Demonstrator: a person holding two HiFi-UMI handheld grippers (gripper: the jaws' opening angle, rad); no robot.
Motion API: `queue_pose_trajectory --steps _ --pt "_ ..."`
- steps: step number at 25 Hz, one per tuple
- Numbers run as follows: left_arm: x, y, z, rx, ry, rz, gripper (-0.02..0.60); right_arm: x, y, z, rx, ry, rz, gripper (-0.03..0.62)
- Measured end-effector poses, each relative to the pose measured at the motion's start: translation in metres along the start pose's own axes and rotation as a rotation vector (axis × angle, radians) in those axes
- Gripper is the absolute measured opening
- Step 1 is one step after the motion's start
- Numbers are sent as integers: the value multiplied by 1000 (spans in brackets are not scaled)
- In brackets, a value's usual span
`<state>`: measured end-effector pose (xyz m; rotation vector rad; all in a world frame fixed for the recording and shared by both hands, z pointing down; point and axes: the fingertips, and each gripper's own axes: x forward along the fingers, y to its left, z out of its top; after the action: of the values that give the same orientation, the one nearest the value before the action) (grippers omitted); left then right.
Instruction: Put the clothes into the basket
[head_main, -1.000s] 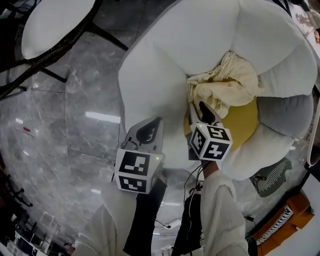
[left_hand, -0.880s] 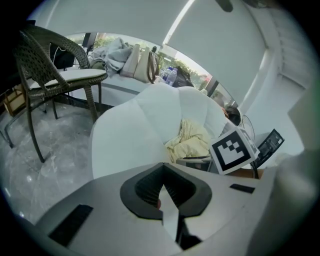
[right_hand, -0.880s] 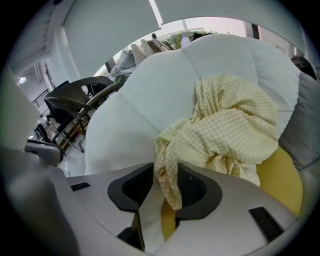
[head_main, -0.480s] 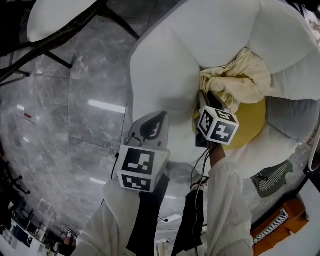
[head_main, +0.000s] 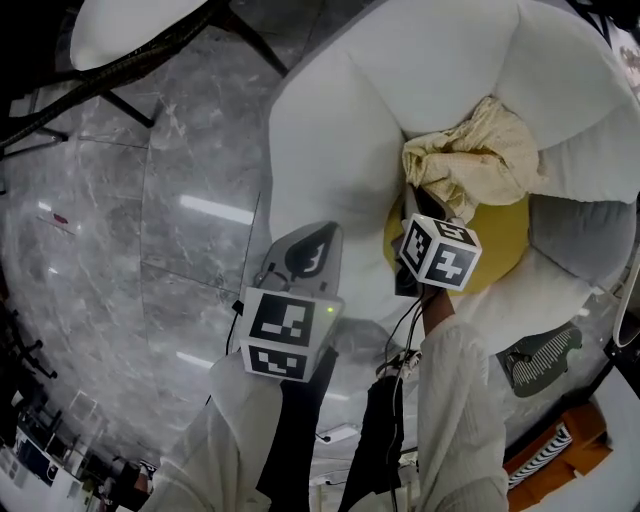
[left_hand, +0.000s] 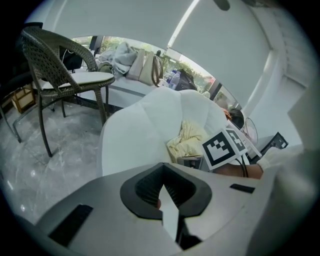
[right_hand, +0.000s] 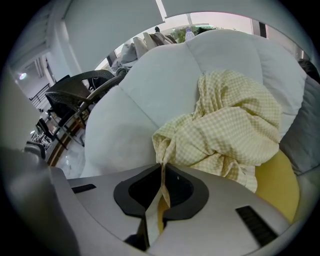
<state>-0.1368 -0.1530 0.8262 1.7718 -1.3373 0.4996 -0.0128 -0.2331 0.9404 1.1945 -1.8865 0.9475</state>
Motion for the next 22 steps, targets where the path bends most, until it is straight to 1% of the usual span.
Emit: queue_pose_trajectory --steps 5,9,15,18,20,22 --pt "-14 -18 10 -2 -6 11 5 -40 -5 2 9 -5 50 37" --pt "-29 -48 26 24 -18 -9 5 -92 -17 20 34 -59 69 35" --pt "-70 -105 43 59 -3 -33 5 -186 -35 43 169 -132 103 34" --pt "-95 -139 47 63 6 -39 5 -238 -47 53 265 -180 108 34" --pt "-111 -160 61 68 -4 -45 5 -270 -52 65 319 -217 117 34" --pt "-132 -185 75 64 -17 -54 5 -305 -51 72 343 -230 134 34"
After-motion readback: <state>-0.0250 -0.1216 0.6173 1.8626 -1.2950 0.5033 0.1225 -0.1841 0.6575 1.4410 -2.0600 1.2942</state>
